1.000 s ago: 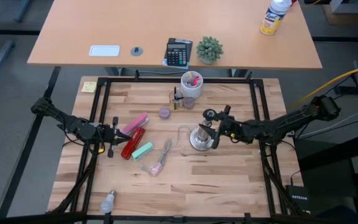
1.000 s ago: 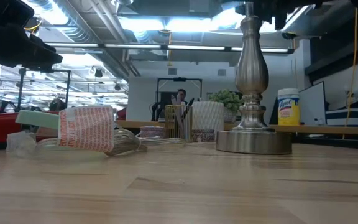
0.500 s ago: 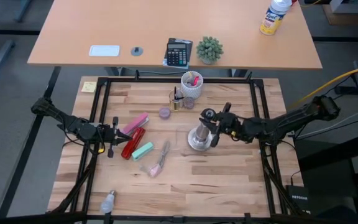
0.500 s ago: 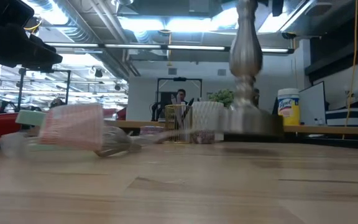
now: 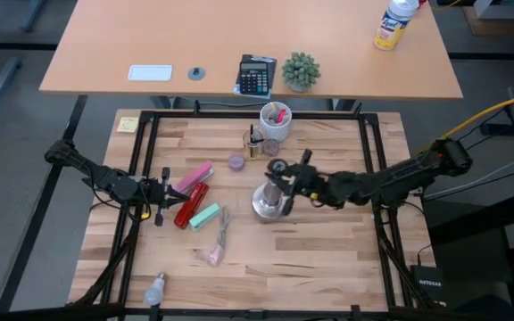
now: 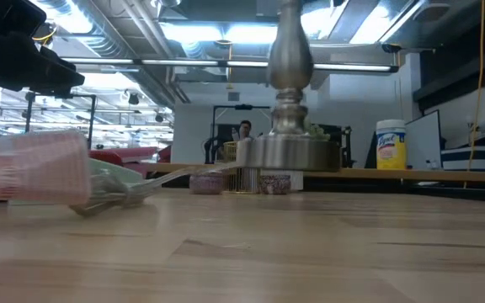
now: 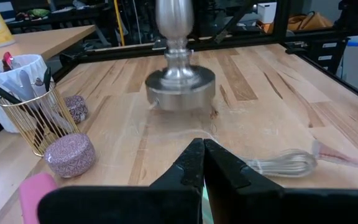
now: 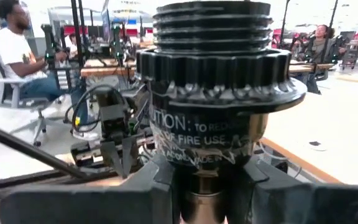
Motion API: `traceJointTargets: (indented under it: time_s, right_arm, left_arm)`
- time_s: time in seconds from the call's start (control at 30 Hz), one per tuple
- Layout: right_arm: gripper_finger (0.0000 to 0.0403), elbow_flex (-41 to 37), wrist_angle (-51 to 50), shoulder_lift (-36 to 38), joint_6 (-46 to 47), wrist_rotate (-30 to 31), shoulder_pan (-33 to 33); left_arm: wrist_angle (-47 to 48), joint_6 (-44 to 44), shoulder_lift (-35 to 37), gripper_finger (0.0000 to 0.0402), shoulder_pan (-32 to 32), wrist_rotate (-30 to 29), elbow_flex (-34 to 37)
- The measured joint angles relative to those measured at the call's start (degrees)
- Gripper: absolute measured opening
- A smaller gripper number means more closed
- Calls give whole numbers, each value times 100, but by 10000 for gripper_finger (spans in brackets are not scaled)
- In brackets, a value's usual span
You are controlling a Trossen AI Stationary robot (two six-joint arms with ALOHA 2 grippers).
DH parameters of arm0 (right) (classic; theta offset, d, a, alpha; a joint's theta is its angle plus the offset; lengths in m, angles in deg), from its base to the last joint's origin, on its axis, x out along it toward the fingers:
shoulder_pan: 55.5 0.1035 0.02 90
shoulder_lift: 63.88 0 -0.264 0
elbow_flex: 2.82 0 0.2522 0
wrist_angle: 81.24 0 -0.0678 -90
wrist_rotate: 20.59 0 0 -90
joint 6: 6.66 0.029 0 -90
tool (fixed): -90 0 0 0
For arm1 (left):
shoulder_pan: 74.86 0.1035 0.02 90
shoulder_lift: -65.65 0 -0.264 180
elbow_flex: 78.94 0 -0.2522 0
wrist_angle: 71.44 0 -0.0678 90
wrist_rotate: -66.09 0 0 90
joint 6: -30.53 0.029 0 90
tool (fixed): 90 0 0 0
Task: Screw lightbulb
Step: Adjust the lamp
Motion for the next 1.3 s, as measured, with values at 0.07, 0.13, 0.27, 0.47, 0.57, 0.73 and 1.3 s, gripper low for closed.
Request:
traceJointTargets:
  time_s: [0.07,0.13,0.27,0.47,0.57,0.73,1.3]
  right_arm:
    - [79,164,-7,-256,9,-3,0]
    - [79,298,-1,-440,22,-14,2]
    - [80,494,20,-719,212,0,3]
    - [81,511,-224,-836,349,-13,4]
    - [81,511,-403,-834,310,-8,4]
    - [82,531,-673,-818,309,2,4]
    - [120,504,-920,-836,745,-293,0]
  left_arm:
    - [-2,0,-1,1,-2,2,-2]
    - [2,0,-2,1,-1,2,-2]
    - [2,0,-2,1,-2,0,-2]
    - [11,0,0,1,-2,2,-2]
    - [14,0,-2,1,-2,2,-2]
    - [33,0,-2,1,-2,2,-2]
    - [39,-1,-1,1,-1,2,-2]
